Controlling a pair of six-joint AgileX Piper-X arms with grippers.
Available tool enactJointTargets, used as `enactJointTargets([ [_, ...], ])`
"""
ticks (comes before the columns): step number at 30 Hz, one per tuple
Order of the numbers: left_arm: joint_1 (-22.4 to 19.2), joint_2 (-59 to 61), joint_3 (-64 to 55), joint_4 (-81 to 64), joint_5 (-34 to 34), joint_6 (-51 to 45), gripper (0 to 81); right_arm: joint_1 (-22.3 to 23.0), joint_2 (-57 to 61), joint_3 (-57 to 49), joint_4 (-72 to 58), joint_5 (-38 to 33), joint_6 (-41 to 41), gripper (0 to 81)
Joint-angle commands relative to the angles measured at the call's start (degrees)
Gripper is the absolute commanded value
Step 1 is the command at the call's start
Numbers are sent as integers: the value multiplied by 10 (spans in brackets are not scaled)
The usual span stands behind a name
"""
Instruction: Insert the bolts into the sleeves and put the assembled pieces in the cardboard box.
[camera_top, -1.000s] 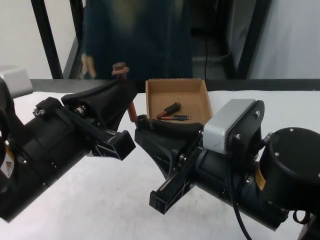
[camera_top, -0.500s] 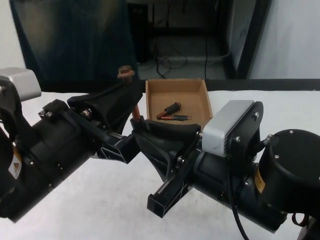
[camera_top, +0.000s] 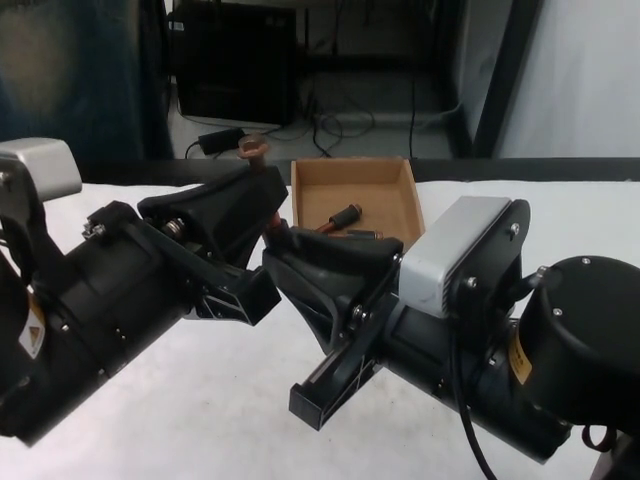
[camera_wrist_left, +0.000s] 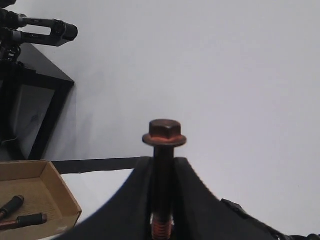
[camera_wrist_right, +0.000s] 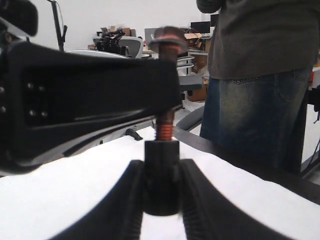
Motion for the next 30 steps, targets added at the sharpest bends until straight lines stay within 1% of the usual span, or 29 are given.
enactJointTargets([
  [1,0,1,0,3,-5,0,9,1,-2,-15,-20,5,-6,3],
  [11,0,1,0,3,-2,0,9,1,-2,-17,-21,5,-6,3],
  [13,0,1,0,6,2,0,1,1,-2,-18,-25,6,-22,3],
  [14,0,1,0,8,5,0,11,1,-2,-19,-30,7,-33,3],
  [15,0,1,0,8,7,0,39,1,-2,-20,-32,7,-44,3],
  [17,0,1,0,8,8,0,139,1,-2,-22,-33,7,-49,3],
  [18,0,1,0,8,8,0,209,1,-2,-22,-33,7,-49,3],
  [20,0,1,0,8,8,-8,379,1,-2,-22,-33,7,-49,3],
  [22,0,1,0,8,8,-26,533,1,-2,-22,-33,7,-49,3],
  [24,0,1,0,8,-3,-26,624,1,-2,-22,-33,7,-49,3],
  [30,1,1,0,-3,-41,-14,615,1,-2,-22,-33,7,-49,3],
])
